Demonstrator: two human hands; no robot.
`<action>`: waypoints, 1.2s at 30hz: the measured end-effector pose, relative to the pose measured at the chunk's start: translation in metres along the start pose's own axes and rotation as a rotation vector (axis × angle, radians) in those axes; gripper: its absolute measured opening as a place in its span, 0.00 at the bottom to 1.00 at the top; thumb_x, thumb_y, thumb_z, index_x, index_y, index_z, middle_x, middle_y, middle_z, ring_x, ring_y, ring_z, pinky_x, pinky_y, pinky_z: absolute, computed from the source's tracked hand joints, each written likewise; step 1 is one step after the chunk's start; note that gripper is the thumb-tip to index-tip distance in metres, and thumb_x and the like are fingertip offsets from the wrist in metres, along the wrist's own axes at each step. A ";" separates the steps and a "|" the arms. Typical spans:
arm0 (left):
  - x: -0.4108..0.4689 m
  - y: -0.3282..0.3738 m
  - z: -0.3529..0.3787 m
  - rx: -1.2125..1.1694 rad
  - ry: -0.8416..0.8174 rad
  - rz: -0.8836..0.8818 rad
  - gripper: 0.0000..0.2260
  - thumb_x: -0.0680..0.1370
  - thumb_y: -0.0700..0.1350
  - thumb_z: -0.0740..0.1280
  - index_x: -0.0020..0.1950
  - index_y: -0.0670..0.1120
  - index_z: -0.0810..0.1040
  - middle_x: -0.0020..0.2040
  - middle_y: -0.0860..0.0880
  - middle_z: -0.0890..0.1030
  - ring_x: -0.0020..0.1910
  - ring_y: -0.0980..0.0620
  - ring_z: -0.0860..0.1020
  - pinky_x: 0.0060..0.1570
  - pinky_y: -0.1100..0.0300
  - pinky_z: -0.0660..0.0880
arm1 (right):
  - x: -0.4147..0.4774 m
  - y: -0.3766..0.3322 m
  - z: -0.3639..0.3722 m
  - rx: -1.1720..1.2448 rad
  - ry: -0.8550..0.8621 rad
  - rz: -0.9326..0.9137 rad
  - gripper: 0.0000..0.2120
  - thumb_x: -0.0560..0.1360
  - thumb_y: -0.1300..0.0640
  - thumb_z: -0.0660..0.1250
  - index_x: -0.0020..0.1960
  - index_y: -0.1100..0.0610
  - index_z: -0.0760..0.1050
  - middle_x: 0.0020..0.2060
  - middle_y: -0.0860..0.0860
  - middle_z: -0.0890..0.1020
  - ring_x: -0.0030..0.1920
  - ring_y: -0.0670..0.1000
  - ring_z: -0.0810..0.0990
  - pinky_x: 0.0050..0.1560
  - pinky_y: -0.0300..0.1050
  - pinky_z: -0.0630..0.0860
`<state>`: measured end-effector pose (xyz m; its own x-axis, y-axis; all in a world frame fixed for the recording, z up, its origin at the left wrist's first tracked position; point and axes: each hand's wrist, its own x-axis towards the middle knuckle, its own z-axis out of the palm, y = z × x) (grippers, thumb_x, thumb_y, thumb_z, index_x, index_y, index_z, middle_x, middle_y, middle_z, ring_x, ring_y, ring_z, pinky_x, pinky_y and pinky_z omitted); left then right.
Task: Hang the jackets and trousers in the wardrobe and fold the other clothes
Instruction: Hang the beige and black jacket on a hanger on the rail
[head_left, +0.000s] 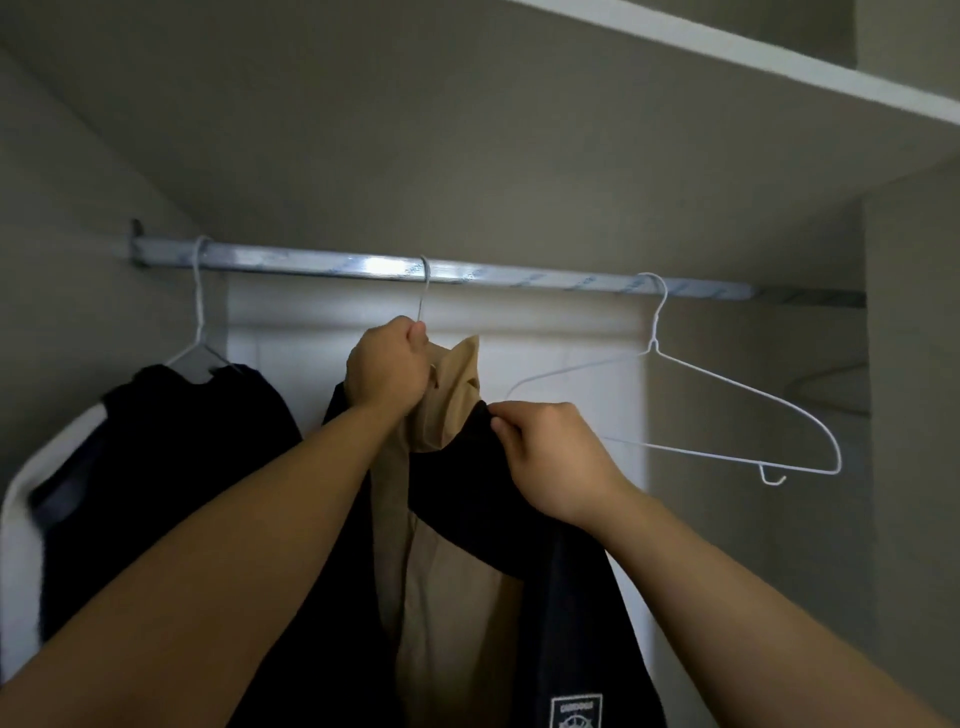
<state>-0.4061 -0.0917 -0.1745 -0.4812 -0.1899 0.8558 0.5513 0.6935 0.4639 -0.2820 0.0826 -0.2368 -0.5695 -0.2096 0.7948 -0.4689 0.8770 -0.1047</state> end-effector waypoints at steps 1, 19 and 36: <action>0.000 -0.002 -0.002 0.037 0.030 -0.001 0.14 0.85 0.52 0.56 0.47 0.47 0.77 0.44 0.47 0.80 0.46 0.43 0.79 0.46 0.48 0.78 | 0.000 -0.001 0.004 0.012 -0.006 -0.014 0.13 0.83 0.57 0.58 0.48 0.57 0.79 0.39 0.53 0.83 0.41 0.54 0.79 0.44 0.50 0.75; -0.088 0.200 0.126 -0.842 -0.671 -0.527 0.15 0.79 0.40 0.60 0.63 0.37 0.77 0.62 0.36 0.80 0.62 0.36 0.79 0.55 0.44 0.79 | -0.012 0.225 -0.082 -0.601 0.028 0.800 0.21 0.81 0.44 0.56 0.70 0.53 0.68 0.66 0.58 0.77 0.69 0.60 0.72 0.69 0.61 0.62; -0.123 0.241 0.148 -1.314 -0.693 -0.455 0.14 0.86 0.52 0.58 0.69 0.49 0.73 0.59 0.50 0.79 0.49 0.49 0.83 0.47 0.57 0.77 | -0.081 0.125 -0.156 -0.622 0.246 0.663 0.07 0.80 0.55 0.59 0.51 0.53 0.76 0.43 0.57 0.80 0.40 0.64 0.76 0.39 0.48 0.67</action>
<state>-0.3153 0.2018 -0.2022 -0.7731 0.3967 0.4949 0.2869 -0.4772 0.8306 -0.1896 0.2767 -0.2212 -0.3996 0.4503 0.7985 0.3849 0.8730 -0.2997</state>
